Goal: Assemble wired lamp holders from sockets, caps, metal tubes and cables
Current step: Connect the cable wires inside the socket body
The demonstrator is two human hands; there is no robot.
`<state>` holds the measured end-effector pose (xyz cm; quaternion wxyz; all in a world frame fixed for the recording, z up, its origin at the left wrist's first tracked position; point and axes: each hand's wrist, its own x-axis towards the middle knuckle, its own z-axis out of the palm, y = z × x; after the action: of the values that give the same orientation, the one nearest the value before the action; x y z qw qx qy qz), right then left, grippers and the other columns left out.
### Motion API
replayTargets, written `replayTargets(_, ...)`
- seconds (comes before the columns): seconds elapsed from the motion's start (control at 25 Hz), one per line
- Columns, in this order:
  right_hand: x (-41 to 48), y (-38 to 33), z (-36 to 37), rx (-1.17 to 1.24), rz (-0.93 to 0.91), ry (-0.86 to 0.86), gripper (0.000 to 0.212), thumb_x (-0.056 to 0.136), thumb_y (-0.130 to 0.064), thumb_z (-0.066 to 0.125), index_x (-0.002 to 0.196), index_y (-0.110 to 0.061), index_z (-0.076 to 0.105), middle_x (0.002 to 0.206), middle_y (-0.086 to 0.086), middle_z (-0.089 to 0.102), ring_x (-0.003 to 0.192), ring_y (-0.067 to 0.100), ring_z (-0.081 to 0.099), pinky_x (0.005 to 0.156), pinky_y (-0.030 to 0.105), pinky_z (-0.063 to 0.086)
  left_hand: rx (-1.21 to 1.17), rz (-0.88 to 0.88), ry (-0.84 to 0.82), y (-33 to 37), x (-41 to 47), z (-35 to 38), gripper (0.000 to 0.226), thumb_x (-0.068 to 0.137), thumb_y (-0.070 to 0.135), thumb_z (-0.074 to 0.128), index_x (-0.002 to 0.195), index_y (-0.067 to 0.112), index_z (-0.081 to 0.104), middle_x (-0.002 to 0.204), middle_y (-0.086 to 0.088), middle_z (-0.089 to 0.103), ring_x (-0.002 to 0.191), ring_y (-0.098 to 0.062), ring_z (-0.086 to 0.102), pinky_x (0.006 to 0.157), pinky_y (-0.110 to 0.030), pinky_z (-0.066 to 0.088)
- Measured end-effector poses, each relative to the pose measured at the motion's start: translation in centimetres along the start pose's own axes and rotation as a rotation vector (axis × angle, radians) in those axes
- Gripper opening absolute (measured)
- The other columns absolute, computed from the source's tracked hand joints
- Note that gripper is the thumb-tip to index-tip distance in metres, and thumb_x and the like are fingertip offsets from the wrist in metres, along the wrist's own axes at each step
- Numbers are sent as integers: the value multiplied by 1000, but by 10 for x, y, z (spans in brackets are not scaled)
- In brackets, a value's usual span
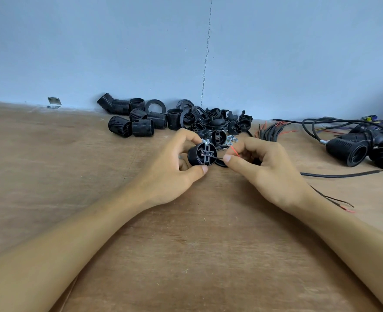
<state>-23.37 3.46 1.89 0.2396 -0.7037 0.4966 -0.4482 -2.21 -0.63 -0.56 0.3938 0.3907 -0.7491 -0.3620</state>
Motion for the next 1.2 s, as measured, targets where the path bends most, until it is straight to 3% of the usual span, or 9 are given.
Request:
replayTargets(0.32, -3, -4, 1, 3, -7, 54, 12, 88, -17, 74, 77, -20, 70, 62, -12, 55, 55, 0, 44, 56, 10, 35, -6, 31, 3, -1, 0, 0, 39, 84, 20, 76, 108, 37, 50, 109, 18, 68, 58, -16, 56, 64, -54, 59)
replayTargets(0.56, -4, -5, 1, 17, -14, 56, 11, 88, -16, 74, 78, -18, 69, 68, -6, 56, 59, 5, 46, 58, 12, 37, 7, 42, 10, 1, -2, 1, 43, 81, 26, 73, 109, 37, 43, 112, 20, 69, 61, -22, 56, 65, -59, 58)
replayTargets(1.2, -5, -5, 1, 26, -34, 35, 12, 90, -15, 73, 79, -18, 69, 69, -10, 55, 61, 4, 47, 61, 13, 37, 13, 65, 43, 8, -5, 1, 39, 76, 27, 78, 105, 37, 53, 105, 7, 71, 56, -19, 58, 61, -50, 60)
